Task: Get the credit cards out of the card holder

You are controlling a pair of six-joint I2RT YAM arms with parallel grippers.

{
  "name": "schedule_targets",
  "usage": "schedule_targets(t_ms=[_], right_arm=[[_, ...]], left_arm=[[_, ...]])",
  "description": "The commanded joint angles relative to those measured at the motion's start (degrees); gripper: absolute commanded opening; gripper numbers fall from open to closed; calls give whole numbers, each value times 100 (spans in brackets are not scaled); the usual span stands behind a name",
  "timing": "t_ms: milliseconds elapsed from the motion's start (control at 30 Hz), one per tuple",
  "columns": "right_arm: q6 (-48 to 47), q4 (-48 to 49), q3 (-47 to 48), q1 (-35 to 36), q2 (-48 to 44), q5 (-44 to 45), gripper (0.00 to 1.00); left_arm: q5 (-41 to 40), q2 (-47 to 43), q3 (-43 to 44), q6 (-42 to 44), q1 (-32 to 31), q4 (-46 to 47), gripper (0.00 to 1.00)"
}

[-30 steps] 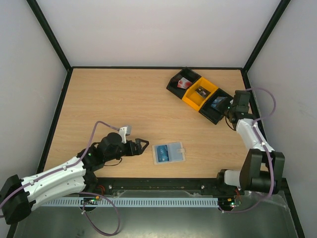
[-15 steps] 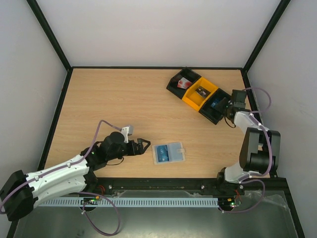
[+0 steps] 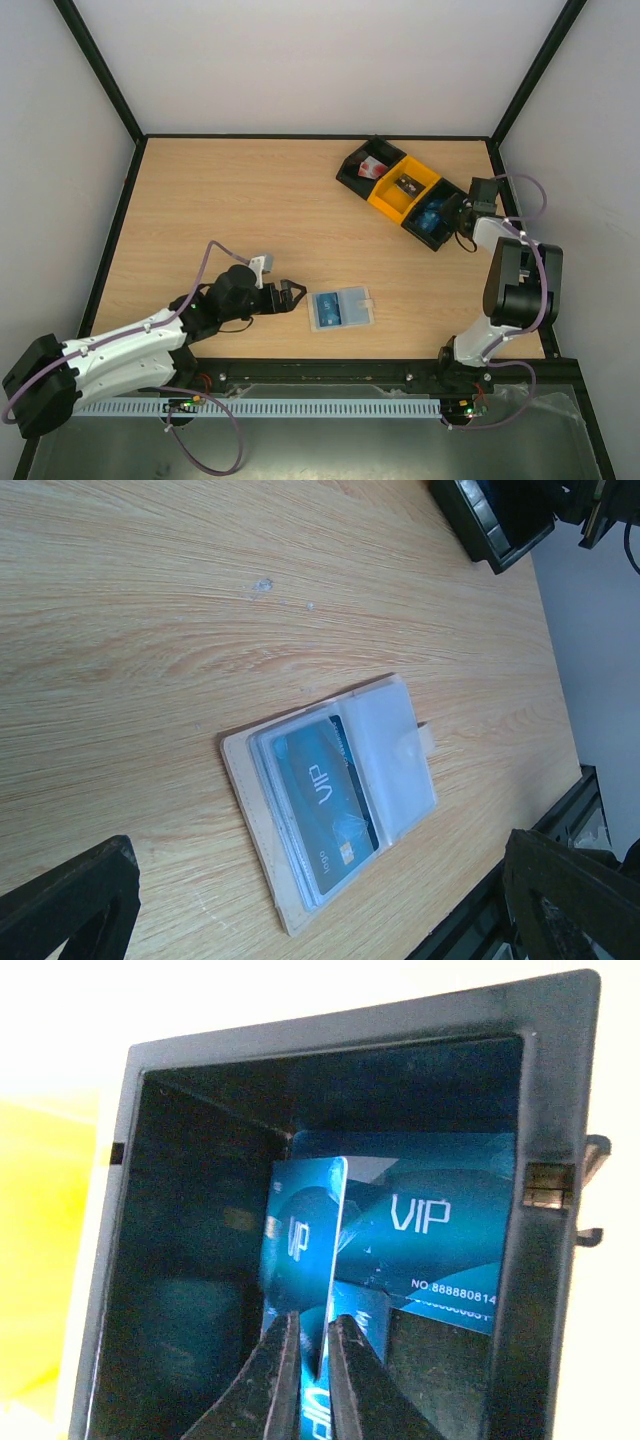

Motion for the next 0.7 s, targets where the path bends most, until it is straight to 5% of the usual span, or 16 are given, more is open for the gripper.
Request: schedule_targets(t_ms=[0,333,667], right_arm=[[-110,23,140,-44,136,104,11],[154,-327,225,-40,-149,349,30],[485,-676,156,-40,-599,416,35]], left_arm=[[60,39,6,-23,56,163,100],[142,160,10,-130,56,252,100],[68,124,-4,-157,54,228,100]])
